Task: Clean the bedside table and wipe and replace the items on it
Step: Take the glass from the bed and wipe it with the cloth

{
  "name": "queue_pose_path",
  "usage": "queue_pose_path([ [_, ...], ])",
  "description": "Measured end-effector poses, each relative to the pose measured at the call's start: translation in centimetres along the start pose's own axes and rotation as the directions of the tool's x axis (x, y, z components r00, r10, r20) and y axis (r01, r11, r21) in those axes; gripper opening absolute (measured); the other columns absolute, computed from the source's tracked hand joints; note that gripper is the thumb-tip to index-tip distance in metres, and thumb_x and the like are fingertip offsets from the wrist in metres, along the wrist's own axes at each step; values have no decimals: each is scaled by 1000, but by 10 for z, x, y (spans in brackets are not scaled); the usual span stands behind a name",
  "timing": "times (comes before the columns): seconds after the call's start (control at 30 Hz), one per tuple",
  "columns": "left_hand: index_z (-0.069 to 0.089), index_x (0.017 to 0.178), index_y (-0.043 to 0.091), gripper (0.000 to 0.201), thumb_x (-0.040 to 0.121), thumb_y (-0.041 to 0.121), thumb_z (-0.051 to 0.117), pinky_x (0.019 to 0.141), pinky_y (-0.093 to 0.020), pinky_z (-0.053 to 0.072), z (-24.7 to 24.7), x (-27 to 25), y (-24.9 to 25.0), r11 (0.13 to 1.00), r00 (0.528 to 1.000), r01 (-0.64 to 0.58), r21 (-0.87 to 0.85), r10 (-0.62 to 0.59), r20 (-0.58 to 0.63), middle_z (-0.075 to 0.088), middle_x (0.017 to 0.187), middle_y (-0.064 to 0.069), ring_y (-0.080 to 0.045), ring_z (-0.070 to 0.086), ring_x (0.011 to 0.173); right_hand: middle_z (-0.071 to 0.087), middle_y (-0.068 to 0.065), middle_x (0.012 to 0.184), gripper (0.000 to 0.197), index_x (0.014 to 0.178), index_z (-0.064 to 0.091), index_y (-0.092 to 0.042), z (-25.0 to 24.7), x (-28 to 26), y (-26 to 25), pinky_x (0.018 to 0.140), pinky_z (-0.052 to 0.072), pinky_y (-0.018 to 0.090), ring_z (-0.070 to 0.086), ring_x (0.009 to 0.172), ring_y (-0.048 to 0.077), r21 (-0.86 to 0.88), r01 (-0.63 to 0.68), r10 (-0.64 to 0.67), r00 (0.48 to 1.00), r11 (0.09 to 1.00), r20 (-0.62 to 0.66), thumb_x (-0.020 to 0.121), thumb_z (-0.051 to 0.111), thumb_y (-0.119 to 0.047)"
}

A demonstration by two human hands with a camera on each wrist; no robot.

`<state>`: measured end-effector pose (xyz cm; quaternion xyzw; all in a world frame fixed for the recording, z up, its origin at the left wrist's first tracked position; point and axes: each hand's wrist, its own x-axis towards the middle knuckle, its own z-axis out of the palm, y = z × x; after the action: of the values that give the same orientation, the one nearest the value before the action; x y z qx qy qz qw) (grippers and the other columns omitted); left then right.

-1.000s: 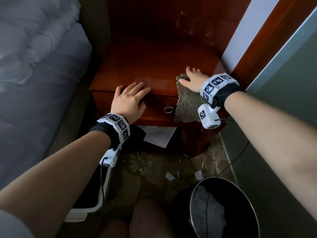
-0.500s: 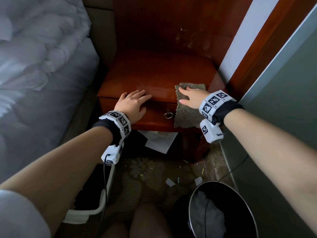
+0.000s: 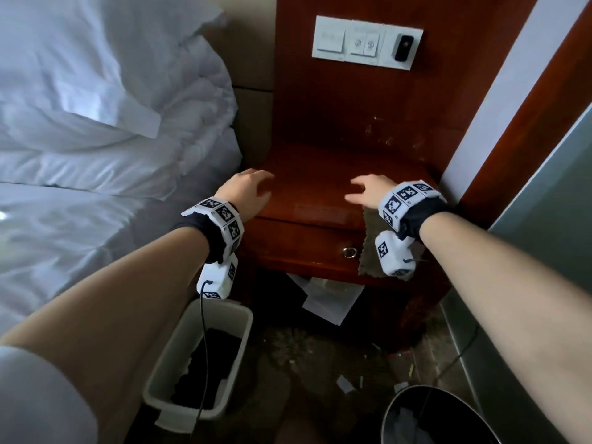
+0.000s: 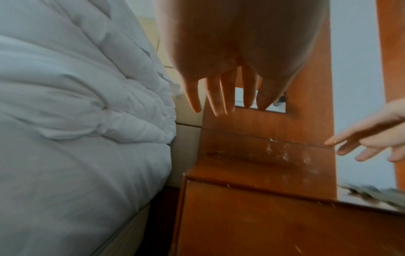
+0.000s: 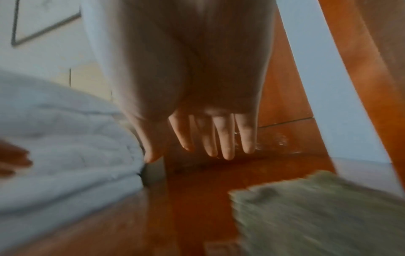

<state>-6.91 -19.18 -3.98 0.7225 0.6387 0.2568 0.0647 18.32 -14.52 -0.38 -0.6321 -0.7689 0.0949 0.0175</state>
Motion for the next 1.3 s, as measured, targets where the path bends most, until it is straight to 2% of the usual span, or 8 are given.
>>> queue_pose_path([
  [0.1,59,124,19,35,89,19,53,98,-37,46,-32,-8,-6,994,983,98,-54,-105,-147,63,121,-9,-29,58,113,60,9,128,44,128,56,-14,-27,6,-49,97,45,33,57,116,26,179,128,-97,981,975,-170,91,56,-37],
  [0.2,68,105,22,23,88,22,53,91,-36,51,-66,-23,-17,973,946,197,-118,-220,-240,72,102,-8,-28,66,98,71,12,97,26,107,66,-10,-41,6,-102,79,53,33,67,74,24,389,295,-182,936,873,-302,92,56,-28],
  [0.37,69,96,15,21,90,27,53,77,-29,50,-116,-71,-54,928,879,353,-121,-373,-297,73,93,-8,-26,67,90,65,5,67,20,90,65,-4,-21,-1,-184,54,53,28,59,45,19,551,440,-362,898,709,-251,92,54,-21],
  [0.5,66,102,17,23,90,32,52,82,-33,50,-146,-115,-95,821,700,544,-173,-558,-446,70,100,-5,-27,63,97,60,5,62,14,81,60,-14,13,-16,-249,39,42,17,52,30,4,580,518,-572,814,629,-106,93,55,-19],
  [0.67,43,134,12,53,87,30,60,103,-39,37,-160,-152,-138,687,550,709,-159,-680,-485,44,136,-14,-32,43,125,60,5,63,24,69,55,-23,38,-20,-299,47,44,23,51,31,2,606,539,-632,771,585,-77,93,55,-20],
  [0.8,19,146,10,83,82,32,67,111,-39,27,-165,-178,-163,519,355,788,-332,-823,-444,26,147,-17,-35,32,134,60,4,64,10,87,60,-13,51,-21,-324,41,42,17,51,31,1,624,540,-652,756,565,-64,93,55,-20],
  [0.97,4,151,13,100,80,34,71,115,-36,28,-168,-174,-187,484,364,727,-487,-873,-324,26,152,-16,-29,30,139,61,3,64,12,90,60,-12,64,-14,-337,46,45,19,54,33,0,643,542,-662,746,542,-71,93,56,-23],
  [1.3,2,150,12,95,84,33,66,109,-39,32,-164,-142,-212,365,271,754,-546,-930,-247,28,151,-14,-31,35,136,60,1,60,15,82,63,-12,81,17,-320,48,46,20,53,34,0,696,521,-611,778,494,-149,93,56,-20],
])
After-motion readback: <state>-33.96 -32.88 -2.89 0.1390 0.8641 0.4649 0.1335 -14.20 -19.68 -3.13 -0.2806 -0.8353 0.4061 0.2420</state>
